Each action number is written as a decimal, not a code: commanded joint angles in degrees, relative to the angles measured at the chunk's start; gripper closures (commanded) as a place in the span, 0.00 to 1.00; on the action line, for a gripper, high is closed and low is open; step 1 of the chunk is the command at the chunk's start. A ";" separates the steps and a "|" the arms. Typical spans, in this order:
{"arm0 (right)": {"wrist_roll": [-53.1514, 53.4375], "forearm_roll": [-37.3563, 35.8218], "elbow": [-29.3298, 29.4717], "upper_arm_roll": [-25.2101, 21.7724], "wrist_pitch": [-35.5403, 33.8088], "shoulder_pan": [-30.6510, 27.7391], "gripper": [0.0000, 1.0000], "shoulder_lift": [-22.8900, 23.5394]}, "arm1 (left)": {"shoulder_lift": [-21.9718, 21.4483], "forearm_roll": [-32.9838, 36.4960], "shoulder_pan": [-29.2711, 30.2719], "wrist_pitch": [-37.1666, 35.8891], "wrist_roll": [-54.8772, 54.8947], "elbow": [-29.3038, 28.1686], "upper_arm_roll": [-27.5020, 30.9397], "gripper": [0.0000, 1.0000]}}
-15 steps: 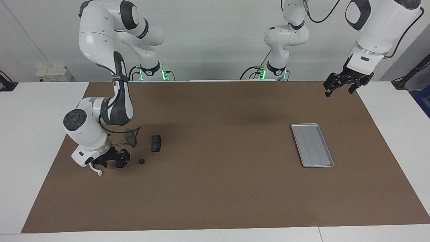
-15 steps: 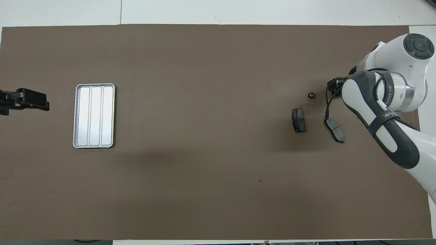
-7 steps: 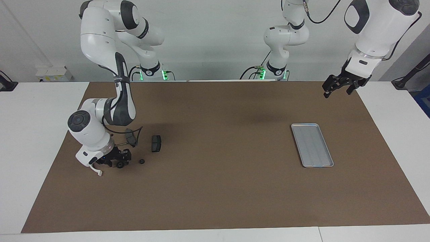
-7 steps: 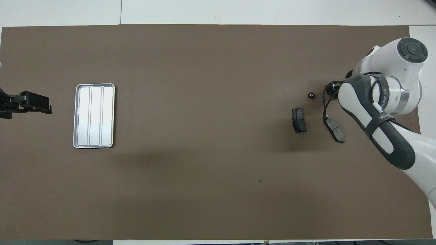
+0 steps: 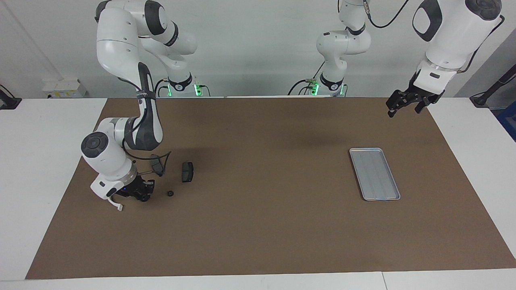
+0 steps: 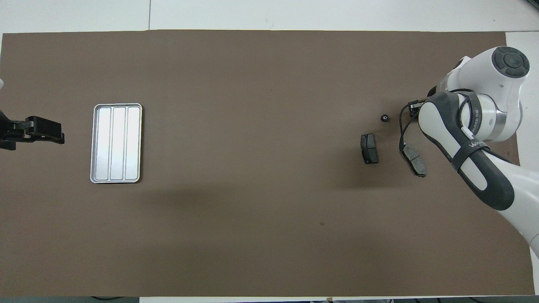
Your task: Pick bearing gear from pile to tray
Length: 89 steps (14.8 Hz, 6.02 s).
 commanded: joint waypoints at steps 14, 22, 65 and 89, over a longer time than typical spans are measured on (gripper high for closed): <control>45.48 -1.08 22.51 0.77 -25.31 33.02 1.00 -4.80 | -3.48 0.88 -0.48 5.34 -1.69 -6.77 0.07 0.00; 51.12 -3.89 22.34 0.77 -13.19 38.94 1.00 5.13 | -4.89 0.70 -1.44 7.98 -6.18 -11.26 -0.11 0.00; 1.82 2.26 -7.72 0.59 3.09 6.77 0.23 -6.37 | 31.32 1.05 -33.44 32.49 -55.21 4.21 0.07 0.00; 9.81 2.26 5.01 0.94 -15.09 9.31 1.00 -12.17 | 36.95 1.32 -36.69 32.43 -59.61 6.93 1.55 1.00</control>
